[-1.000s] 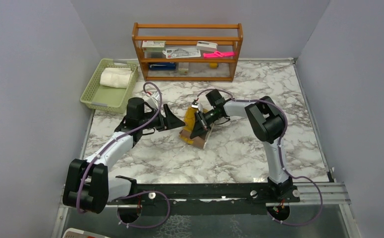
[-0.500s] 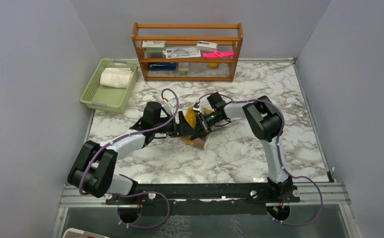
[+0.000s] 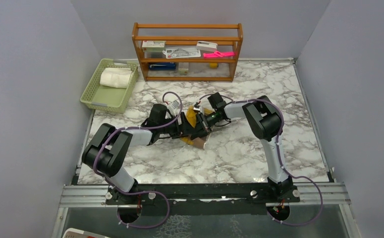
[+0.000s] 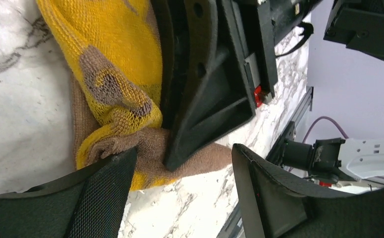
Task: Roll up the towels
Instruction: Roll the towel at the center of the board.
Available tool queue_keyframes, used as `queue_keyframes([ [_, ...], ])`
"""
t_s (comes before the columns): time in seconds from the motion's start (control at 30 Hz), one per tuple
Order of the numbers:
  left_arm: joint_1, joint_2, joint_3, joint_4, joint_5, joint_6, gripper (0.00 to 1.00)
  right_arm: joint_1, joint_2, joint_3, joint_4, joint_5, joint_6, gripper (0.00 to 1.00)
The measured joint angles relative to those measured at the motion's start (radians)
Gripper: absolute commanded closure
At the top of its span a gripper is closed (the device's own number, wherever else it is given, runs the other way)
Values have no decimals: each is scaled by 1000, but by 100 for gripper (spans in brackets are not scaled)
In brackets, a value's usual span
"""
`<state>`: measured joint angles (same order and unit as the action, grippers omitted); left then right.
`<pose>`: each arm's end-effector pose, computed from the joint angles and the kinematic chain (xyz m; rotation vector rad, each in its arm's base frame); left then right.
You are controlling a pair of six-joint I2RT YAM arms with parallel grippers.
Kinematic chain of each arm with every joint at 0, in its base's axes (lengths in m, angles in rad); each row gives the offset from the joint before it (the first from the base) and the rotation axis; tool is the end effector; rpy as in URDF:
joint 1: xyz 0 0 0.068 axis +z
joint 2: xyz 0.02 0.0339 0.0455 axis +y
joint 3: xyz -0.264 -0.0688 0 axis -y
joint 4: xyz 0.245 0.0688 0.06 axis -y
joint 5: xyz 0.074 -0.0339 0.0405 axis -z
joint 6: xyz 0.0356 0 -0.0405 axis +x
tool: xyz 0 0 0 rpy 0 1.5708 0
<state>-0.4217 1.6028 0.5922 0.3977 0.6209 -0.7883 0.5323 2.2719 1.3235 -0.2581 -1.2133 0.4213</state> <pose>0.2595 -0.1391 0.1425 -0.0435 2.3858 -1.3163 0.3387 0.2382 0.0704 0.4310 -2.3338 -1.6504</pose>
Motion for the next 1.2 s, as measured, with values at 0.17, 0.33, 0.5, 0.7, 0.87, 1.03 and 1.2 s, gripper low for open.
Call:
queue_keyframes([
  [0.17, 2, -15, -16, 74, 2, -43, 27, -14, -87, -21, -17, 40, -5, 23],
  [0.33, -6, -27, -66, 182, -64, -73, 27, -57, -235, -107, -15, 239, -44, 21],
  [0.5, 2, 3, -130, 219, -114, -105, 27, -71, -369, -168, -31, 438, -120, 17],
  [0.7, 2, 13, -130, 246, -121, -124, 27, -76, -458, -225, -19, 519, -165, 23],
  [0.87, 2, 13, -130, 246, -121, -129, 27, -73, -452, -248, -11, 558, -192, 30],
  [1.03, 7, -2, -140, 239, -122, -140, 27, 16, -535, -296, -7, 726, -286, 31],
  [1.2, 67, -38, -143, 172, -122, -135, 27, 210, -665, -315, 12, 909, -393, 34],
])
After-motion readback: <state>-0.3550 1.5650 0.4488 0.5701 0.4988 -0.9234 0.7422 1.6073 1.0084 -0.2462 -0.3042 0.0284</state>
